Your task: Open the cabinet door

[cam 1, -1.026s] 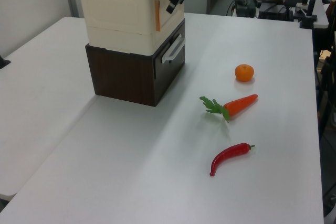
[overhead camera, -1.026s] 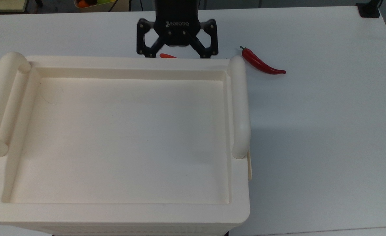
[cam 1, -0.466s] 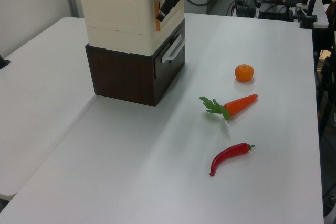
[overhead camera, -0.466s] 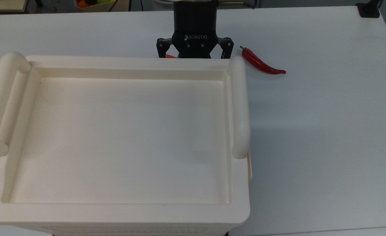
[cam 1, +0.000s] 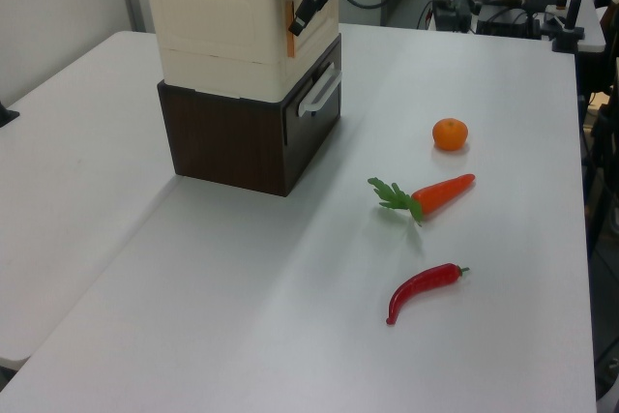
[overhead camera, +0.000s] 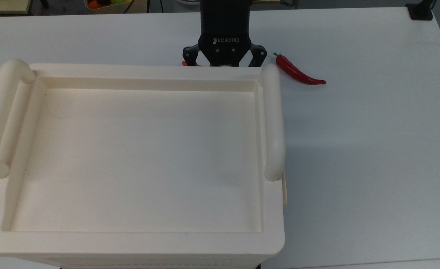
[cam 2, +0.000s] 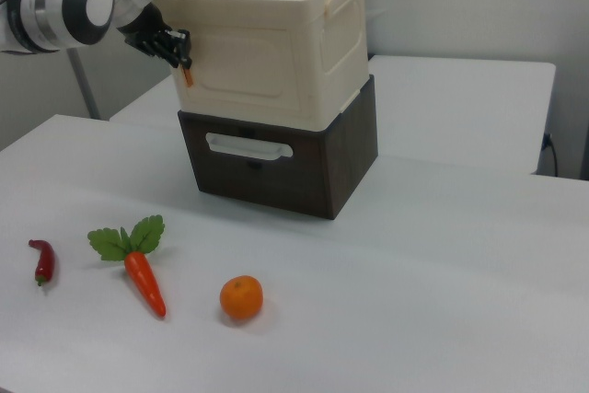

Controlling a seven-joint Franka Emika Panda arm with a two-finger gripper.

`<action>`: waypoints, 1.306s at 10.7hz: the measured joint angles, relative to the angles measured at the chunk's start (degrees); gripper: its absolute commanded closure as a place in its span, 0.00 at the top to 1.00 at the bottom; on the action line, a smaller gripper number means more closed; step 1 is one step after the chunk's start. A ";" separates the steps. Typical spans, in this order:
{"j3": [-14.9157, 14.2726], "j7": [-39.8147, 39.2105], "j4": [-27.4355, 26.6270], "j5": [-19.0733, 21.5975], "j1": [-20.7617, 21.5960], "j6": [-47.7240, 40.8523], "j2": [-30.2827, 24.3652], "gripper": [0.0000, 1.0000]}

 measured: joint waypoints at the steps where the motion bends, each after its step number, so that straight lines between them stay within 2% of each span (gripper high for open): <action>1: 0.12 0.02 0.01 -0.05 0.16 0.00 0.00 0.11; 6: 0.31 0.11 0.06 -0.06 0.30 -3.23 -0.84 0.12; 7: 0.36 0.11 0.08 -0.04 0.43 -6.21 -1.65 0.27; 8: 0.37 0.11 0.07 -0.03 0.55 -9.50 -2.71 0.74; 9: 0.32 0.16 0.06 -0.05 0.57 -12.21 -3.50 1.00; 14: -0.24 0.26 0.17 -0.05 -0.07 -19.89 -7.66 1.00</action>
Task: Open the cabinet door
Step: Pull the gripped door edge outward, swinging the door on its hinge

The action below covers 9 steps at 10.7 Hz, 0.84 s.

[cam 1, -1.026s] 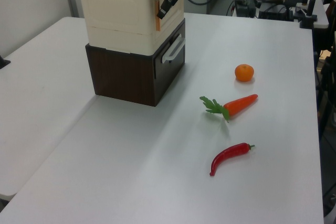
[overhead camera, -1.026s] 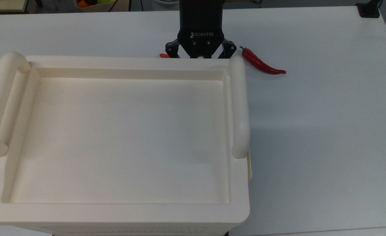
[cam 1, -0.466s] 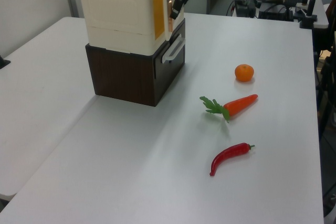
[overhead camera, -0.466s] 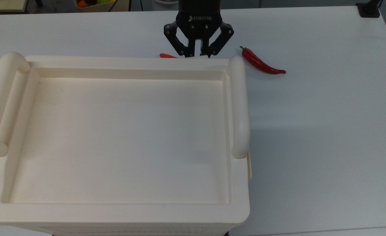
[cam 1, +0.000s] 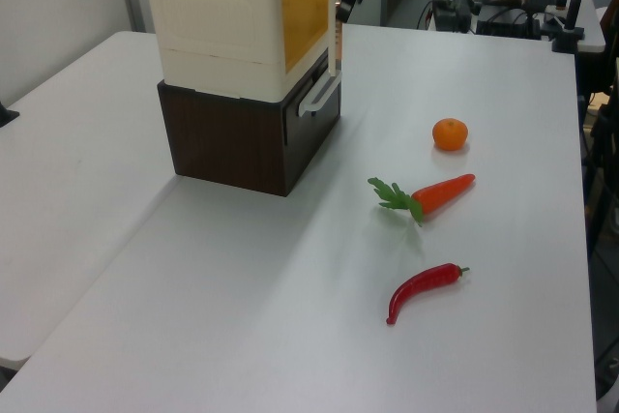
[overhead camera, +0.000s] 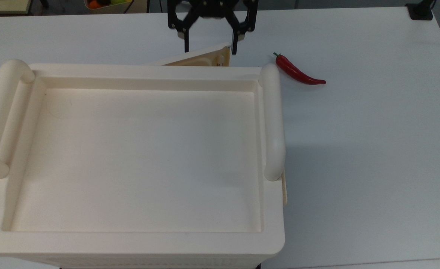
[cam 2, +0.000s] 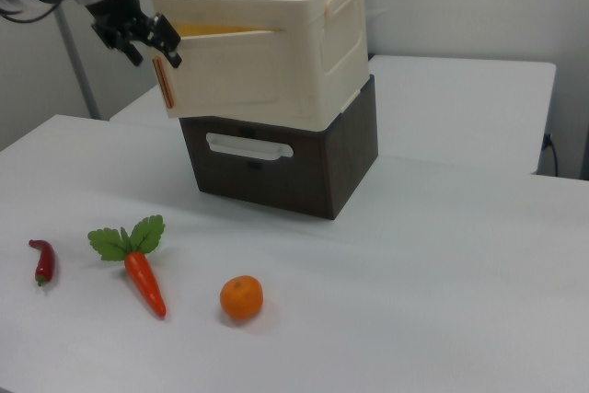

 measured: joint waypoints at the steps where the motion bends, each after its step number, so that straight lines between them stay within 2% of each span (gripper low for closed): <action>1: -0.08 0.03 0.01 0.00 -0.04 -0.29 -1.13 1.00; 4: -0.29 0.10 2.28 0.00 -0.20 -0.32 -2.68 1.00; 9: -0.17 0.10 2.85 0.00 0.17 3.90 -1.03 1.00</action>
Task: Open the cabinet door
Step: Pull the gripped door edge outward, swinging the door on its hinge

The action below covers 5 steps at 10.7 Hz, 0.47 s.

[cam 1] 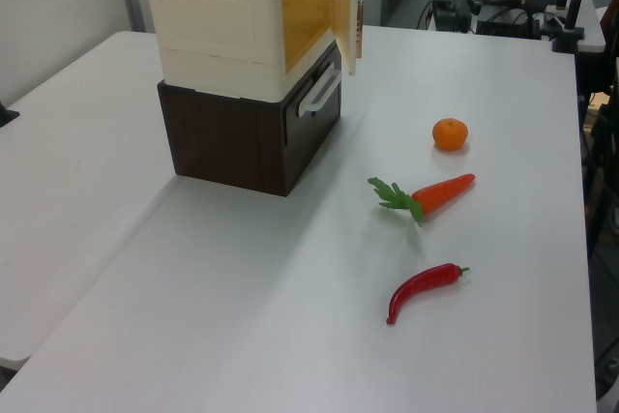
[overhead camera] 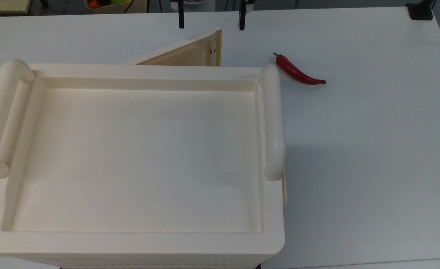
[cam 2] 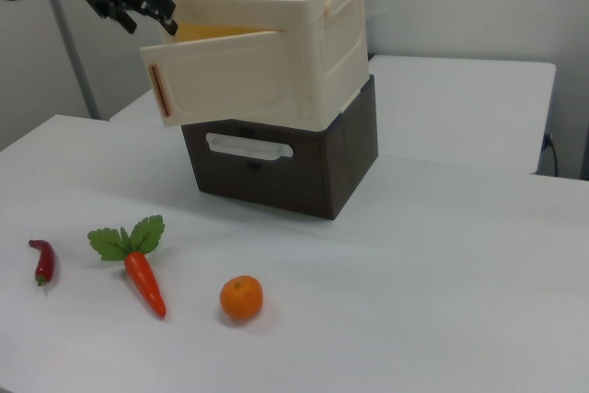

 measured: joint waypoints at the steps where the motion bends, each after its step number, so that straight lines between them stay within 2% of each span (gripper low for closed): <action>1: 0.08 0.00 -0.01 0.00 0.04 0.03 0.93 1.00; 5: 0.29 0.00 0.07 -0.23 0.19 0.11 1.66 1.00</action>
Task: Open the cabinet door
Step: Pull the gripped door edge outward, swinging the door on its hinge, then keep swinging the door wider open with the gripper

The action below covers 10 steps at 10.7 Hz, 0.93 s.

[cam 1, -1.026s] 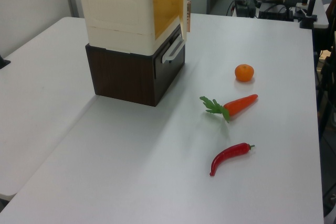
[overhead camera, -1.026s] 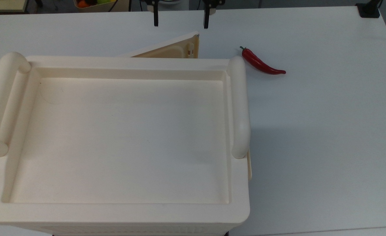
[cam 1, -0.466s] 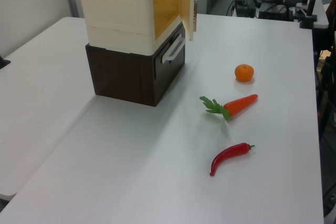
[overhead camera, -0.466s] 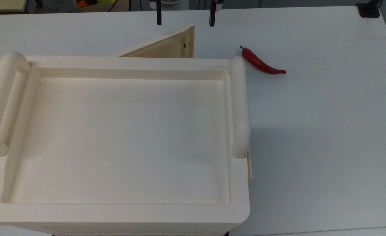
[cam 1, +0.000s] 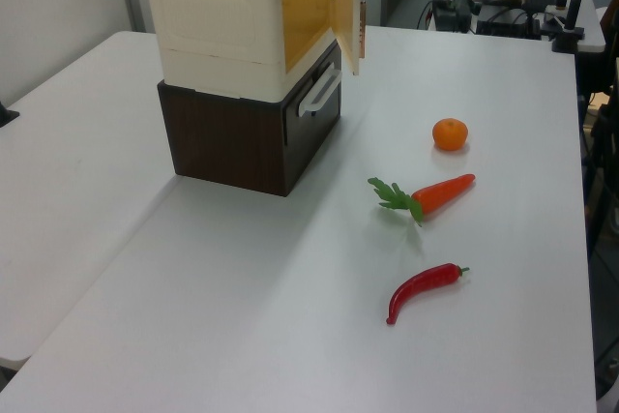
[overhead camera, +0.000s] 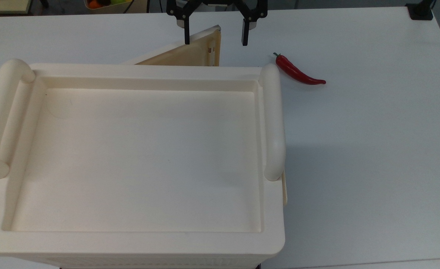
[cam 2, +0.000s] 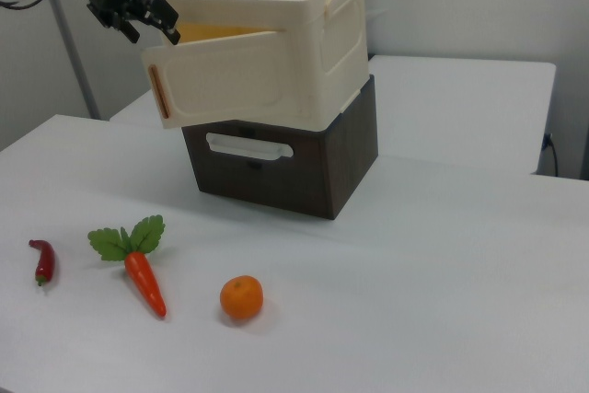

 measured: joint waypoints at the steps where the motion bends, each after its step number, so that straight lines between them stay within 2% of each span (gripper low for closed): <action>1: -0.06 -0.16 0.00 -0.04 -0.05 -0.72 -0.06 1.00; 4: -0.59 -2.18 0.05 -0.04 -0.42 -4.45 -0.74 1.00; 10: -0.41 -2.56 1.27 -0.03 -0.21 -4.69 -1.32 1.00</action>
